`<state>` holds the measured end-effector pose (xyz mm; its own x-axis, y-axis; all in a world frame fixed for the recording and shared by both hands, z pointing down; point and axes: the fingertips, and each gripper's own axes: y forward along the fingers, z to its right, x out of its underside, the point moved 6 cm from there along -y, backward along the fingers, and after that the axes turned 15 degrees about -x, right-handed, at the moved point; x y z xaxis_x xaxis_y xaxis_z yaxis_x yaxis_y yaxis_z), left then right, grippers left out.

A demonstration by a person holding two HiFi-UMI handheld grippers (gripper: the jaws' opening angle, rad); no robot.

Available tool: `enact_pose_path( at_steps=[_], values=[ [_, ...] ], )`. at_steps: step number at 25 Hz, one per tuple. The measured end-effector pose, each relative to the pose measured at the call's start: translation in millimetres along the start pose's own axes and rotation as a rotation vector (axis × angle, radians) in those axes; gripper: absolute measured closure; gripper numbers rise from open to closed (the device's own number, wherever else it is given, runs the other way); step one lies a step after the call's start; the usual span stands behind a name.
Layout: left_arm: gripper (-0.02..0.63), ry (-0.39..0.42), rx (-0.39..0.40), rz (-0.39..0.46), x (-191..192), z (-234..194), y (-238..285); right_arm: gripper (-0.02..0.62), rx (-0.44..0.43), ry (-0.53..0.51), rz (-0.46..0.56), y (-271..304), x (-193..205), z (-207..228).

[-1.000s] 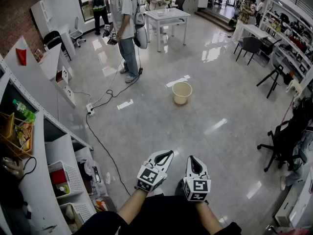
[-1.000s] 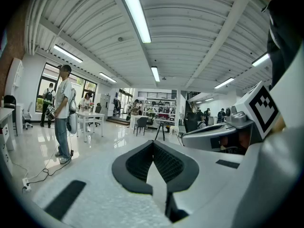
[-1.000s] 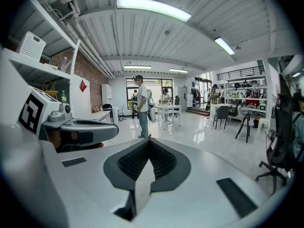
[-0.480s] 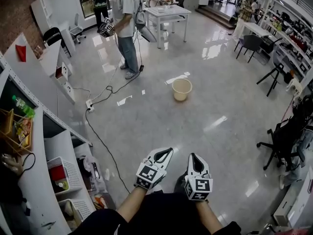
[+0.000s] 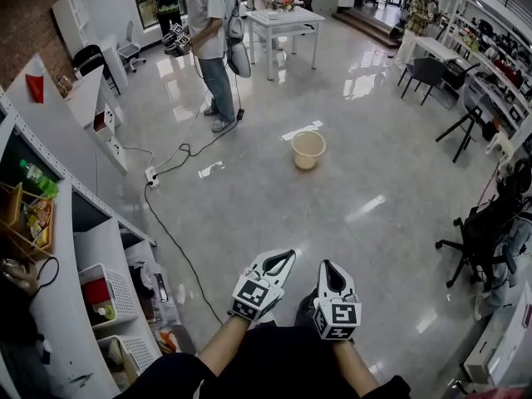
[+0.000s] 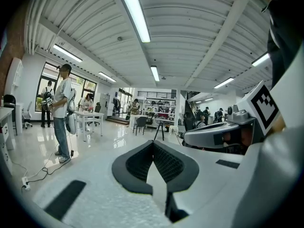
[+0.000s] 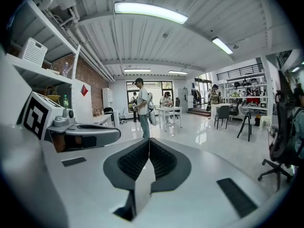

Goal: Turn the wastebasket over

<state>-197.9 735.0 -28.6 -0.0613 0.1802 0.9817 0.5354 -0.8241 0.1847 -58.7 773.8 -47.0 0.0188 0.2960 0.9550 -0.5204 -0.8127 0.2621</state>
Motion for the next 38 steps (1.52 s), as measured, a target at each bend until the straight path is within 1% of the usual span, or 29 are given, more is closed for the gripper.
enact_pose_path(
  at_steps=[14, 22, 29, 34, 38],
  values=[
    [0.597, 0.008, 0.007, -0.027, 6.5, 4.5, 3.8, 0.583, 0.002, 0.036, -0.016, 0.3, 8.0, 7.2],
    [0.597, -0.023, 0.009, -0.050, 10.5, -1.0, 11.3, 0.583, 0.004, 0.050, -0.048, 9.8, 12.1, 10.9],
    [0.597, -0.035, 0.007, -0.070, 10.5, -9.8, 48.0, 0.583, -0.007, 0.061, -0.067, 33.3, 6.9, 36.4],
    [0.597, -0.031, 0.008, -0.083, 3.8, -16.1, 87.9, 0.583, -0.025, 0.067, -0.073, 57.7, -2.8, 66.4],
    [0.597, -0.027, 0.006, -0.088, -6.1, -20.0, 128.3, 0.583, -0.032, 0.074, -0.073, 77.7, -14.0, 100.6]
  ],
)
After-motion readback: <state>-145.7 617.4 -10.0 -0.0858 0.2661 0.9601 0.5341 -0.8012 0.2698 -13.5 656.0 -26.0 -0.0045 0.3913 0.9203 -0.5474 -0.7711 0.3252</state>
